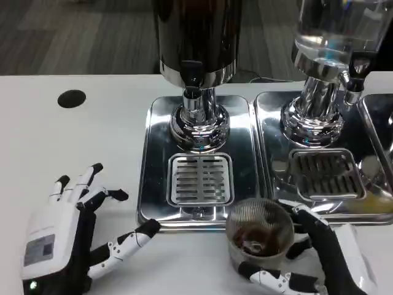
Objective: Grasp the cup under the faucet to collect the drink, then remove the cup.
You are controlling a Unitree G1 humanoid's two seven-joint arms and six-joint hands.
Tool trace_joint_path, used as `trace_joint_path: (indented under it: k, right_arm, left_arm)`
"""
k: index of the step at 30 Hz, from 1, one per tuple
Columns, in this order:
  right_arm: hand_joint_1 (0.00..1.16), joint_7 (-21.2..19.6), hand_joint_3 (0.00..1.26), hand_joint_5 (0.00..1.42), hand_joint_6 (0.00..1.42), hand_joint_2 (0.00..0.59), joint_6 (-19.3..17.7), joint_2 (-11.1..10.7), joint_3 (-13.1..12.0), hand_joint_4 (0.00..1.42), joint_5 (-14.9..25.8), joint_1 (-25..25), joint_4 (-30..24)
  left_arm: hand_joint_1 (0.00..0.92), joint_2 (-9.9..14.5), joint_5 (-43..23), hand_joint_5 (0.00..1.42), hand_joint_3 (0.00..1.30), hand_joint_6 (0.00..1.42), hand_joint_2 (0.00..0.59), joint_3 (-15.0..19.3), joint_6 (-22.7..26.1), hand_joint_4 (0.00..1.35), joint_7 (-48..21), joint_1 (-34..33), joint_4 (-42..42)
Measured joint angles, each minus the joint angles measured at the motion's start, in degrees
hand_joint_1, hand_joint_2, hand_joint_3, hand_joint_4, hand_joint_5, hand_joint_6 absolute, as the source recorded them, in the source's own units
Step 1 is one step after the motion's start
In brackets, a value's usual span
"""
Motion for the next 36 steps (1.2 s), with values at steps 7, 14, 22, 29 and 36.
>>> trace_joint_path:
  k: [7,14,22,29,36]
  right_arm:
    - [0.86,-1.80,0.60,0.55,0.66,0.204,-2.48,0.20,0.27,0.66,-0.43,-1.81,3.77]
    - [0.83,-2.40,0.43,0.45,0.59,0.192,-5.20,-0.42,0.41,0.50,-0.98,-2.68,6.21]
    - [0.81,-0.47,0.33,0.40,0.55,0.180,-7.87,-1.56,0.85,0.43,0.70,-2.99,7.52]
    - [0.80,1.36,0.27,0.34,0.52,0.176,-10.17,-2.64,0.94,0.34,1.38,-3.12,8.70]
    - [0.80,2.50,0.19,0.31,0.50,0.178,-11.22,-3.41,0.94,0.27,1.77,-3.67,9.09]
  left_arm:
    - [0.000,0.01,0.03,0.14,0.52,0.05,0.062,0.33,0.36,0.00,0.00,0.83,-0.80]
    - [0.000,0.01,0.01,0.14,0.52,0.05,0.068,0.93,0.41,0.00,-0.01,1.25,-1.78]
    - [0.000,0.02,-0.03,0.14,0.53,0.05,0.069,1.83,0.46,0.00,-0.15,2.30,-2.37]
    - [0.000,0.01,-0.03,0.14,0.54,0.05,0.068,1.86,0.27,0.00,-0.15,2.40,-2.37]
    - [0.000,-0.06,-0.01,0.14,0.55,0.05,0.069,1.83,0.21,0.00,-0.15,2.41,-2.37]
